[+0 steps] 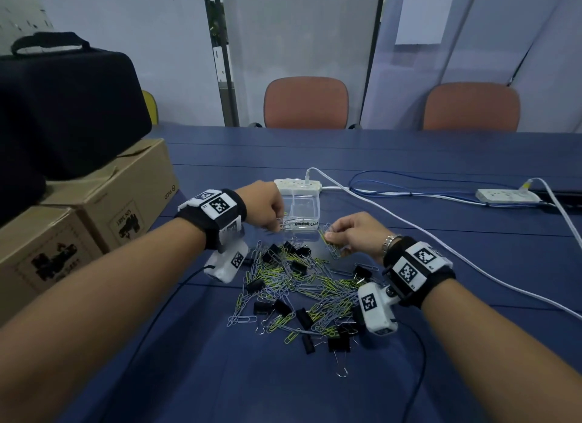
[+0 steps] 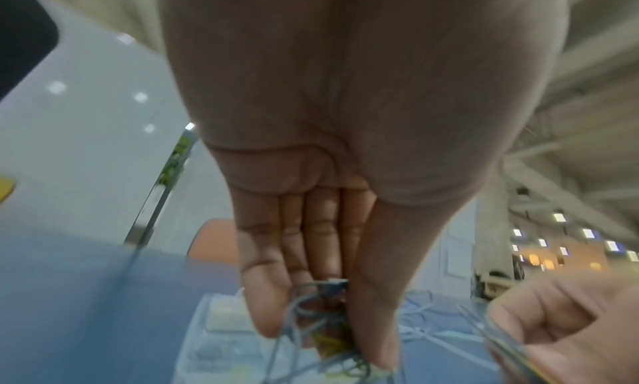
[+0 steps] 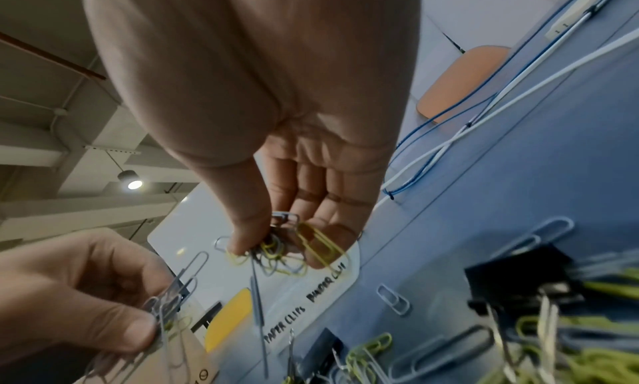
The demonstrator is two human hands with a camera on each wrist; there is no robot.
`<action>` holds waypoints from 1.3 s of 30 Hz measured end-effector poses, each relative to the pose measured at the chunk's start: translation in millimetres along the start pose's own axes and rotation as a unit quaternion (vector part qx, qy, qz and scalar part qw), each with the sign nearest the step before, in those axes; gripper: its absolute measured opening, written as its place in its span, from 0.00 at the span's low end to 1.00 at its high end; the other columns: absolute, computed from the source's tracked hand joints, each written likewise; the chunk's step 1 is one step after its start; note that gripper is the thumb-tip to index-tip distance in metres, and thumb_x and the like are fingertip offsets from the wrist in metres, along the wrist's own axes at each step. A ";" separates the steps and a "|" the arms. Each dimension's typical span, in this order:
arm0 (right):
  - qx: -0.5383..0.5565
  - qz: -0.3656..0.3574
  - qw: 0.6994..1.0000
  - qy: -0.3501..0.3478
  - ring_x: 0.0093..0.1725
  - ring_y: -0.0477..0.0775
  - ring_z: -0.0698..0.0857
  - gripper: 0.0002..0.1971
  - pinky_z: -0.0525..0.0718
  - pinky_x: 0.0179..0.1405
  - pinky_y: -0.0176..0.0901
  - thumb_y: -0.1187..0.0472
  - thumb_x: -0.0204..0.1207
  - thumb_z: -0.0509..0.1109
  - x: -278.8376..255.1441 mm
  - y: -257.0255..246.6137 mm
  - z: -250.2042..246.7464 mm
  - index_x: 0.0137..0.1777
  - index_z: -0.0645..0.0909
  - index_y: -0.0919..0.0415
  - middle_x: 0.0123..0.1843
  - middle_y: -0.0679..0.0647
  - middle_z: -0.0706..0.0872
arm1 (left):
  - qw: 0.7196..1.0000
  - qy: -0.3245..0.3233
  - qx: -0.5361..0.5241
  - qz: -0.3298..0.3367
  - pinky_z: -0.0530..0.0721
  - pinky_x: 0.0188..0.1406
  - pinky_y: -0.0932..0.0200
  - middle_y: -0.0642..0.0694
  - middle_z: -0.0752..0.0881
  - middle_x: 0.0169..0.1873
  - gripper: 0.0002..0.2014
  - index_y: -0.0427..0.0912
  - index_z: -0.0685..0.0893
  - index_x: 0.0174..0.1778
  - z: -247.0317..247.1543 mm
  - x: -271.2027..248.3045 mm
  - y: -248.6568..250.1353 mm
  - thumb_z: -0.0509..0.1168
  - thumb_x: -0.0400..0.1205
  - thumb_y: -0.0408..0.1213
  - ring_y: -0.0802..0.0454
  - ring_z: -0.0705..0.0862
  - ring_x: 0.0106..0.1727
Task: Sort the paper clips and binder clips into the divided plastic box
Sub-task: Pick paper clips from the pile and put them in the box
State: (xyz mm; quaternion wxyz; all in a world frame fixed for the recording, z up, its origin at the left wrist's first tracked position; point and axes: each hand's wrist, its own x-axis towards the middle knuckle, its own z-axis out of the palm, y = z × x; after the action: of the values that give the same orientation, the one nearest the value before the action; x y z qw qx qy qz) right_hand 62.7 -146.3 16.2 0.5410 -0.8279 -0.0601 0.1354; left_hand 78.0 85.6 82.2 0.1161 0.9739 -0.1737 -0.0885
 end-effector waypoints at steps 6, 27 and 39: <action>-0.018 0.012 1.000 -0.014 0.36 0.51 0.80 0.07 0.86 0.34 0.41 0.65 0.77 0.76 4.1 5.9 11.4 0.46 0.86 0.72 0.38 0.58 0.82 | 0.997 0.067 0.026 -0.003 0.87 0.50 0.53 0.48 0.91 0.38 0.06 0.40 0.92 0.41 -6.7 -4.4 -8.2 0.80 0.73 0.37 0.51 0.87 0.42; 0.077 -0.020 0.997 0.022 0.32 0.49 0.80 0.08 0.84 0.34 0.41 0.69 0.77 0.74 9.0 -15.0 13.8 0.36 0.85 0.65 0.34 0.56 0.83 | 0.979 0.155 -0.131 0.013 0.83 0.37 0.63 0.52 0.89 0.28 0.04 0.46 0.92 0.38 -38.4 -4.8 -9.1 0.80 0.73 0.38 0.55 0.85 0.27; 0.103 -0.054 0.992 0.042 0.34 0.52 0.80 0.05 0.84 0.31 0.39 0.69 0.77 0.75 33.3 -59.3 -2.2 0.45 0.86 0.73 0.35 0.56 0.83 | 0.934 0.253 -0.244 -0.067 0.81 0.33 0.64 0.50 0.85 0.21 0.05 0.42 0.91 0.35 -47.5 60.8 -42.2 0.81 0.72 0.34 0.55 0.81 0.22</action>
State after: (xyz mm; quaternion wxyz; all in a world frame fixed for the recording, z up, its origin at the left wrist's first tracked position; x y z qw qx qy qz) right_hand 98.0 -115.8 65.8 0.6323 -0.7679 -0.0679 0.0765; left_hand 157.7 111.5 108.8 0.3843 0.9150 -0.0459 0.1136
